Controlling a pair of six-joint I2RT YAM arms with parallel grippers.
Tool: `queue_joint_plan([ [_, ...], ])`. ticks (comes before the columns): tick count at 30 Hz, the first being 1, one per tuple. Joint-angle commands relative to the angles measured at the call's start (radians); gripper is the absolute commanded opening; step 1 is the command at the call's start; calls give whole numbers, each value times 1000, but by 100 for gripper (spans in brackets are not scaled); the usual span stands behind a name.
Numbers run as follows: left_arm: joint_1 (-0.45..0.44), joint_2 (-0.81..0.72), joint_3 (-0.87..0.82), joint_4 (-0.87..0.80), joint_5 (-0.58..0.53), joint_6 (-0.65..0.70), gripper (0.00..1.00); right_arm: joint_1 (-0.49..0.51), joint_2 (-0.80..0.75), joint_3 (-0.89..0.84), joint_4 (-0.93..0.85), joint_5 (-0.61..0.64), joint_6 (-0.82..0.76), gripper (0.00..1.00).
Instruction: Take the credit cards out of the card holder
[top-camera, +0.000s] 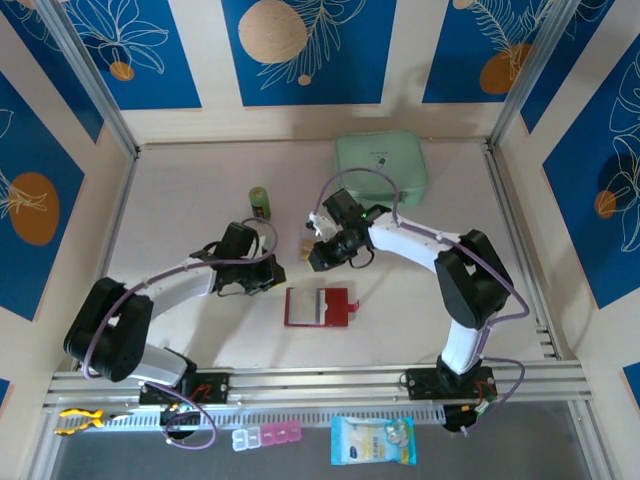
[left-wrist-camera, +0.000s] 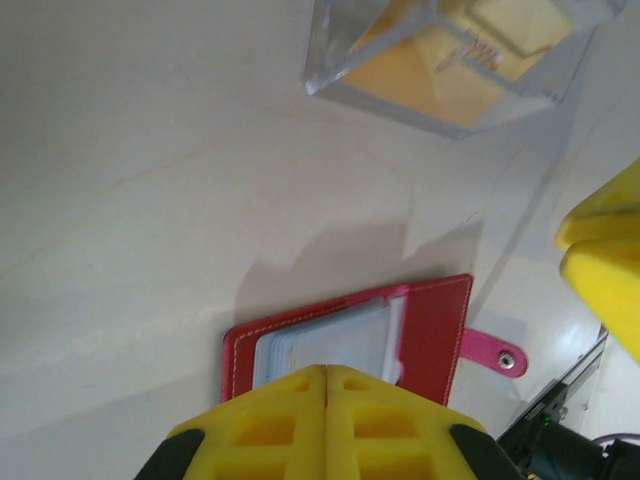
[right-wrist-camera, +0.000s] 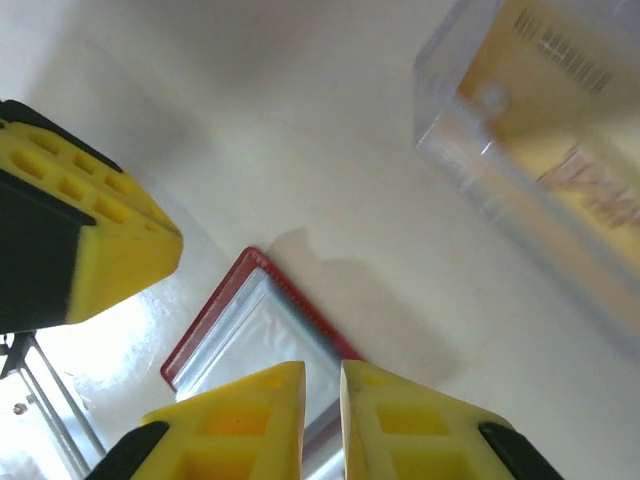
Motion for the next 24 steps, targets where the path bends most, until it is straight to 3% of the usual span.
queue_joint_plan([
  [1,-34,-9,-30,7,-23,-11,4,39,-78,-87,135,9,249,17],
  [10,-96,8,-93,40,-68,-42,2,106,-127,-272,162,24,488,14],
  [24,-106,81,-132,156,-64,-85,0,114,-48,-314,158,158,473,9],
])
